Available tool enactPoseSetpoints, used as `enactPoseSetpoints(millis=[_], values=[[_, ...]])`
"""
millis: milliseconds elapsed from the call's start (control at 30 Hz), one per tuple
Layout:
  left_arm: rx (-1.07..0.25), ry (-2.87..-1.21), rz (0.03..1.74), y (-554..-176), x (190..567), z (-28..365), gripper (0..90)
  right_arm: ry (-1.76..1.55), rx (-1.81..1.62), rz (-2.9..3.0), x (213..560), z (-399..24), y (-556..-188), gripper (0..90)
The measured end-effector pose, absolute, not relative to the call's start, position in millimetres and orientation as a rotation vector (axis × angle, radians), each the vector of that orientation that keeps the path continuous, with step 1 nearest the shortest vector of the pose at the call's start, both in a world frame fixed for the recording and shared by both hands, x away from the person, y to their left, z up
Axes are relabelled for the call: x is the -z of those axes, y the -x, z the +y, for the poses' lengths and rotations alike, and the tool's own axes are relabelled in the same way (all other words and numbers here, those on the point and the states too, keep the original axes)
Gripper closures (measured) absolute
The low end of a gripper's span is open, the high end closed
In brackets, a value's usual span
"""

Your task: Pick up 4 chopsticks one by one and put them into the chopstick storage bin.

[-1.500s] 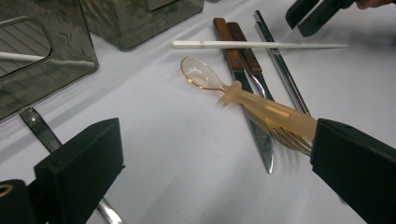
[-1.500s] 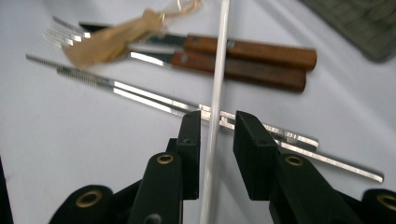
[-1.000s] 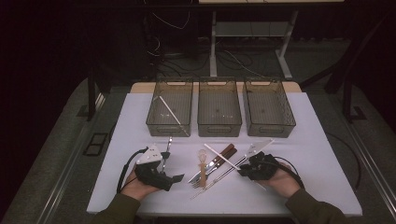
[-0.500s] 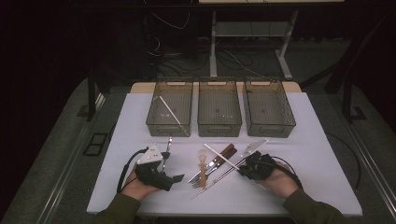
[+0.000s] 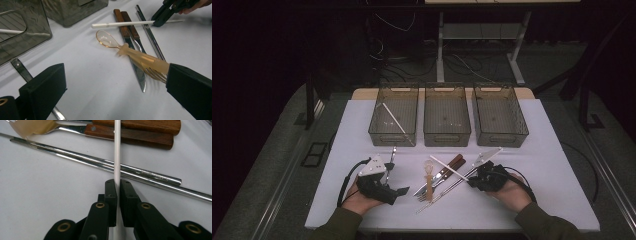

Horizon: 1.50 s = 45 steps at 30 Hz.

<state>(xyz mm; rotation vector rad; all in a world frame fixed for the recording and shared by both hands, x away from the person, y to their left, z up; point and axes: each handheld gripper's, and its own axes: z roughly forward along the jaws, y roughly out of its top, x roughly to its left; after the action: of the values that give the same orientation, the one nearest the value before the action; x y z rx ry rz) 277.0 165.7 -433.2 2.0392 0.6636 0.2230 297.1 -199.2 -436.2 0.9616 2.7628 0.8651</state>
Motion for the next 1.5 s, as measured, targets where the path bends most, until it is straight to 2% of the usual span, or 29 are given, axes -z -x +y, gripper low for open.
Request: enactPoseSetpoints(millis=[1500], values=[[-0.225,-2.039,0.665,-277.1,433.1,165.5,1.4,-0.887,-1.189,2.667,412.2,-218.0,-298.0,85.1]])
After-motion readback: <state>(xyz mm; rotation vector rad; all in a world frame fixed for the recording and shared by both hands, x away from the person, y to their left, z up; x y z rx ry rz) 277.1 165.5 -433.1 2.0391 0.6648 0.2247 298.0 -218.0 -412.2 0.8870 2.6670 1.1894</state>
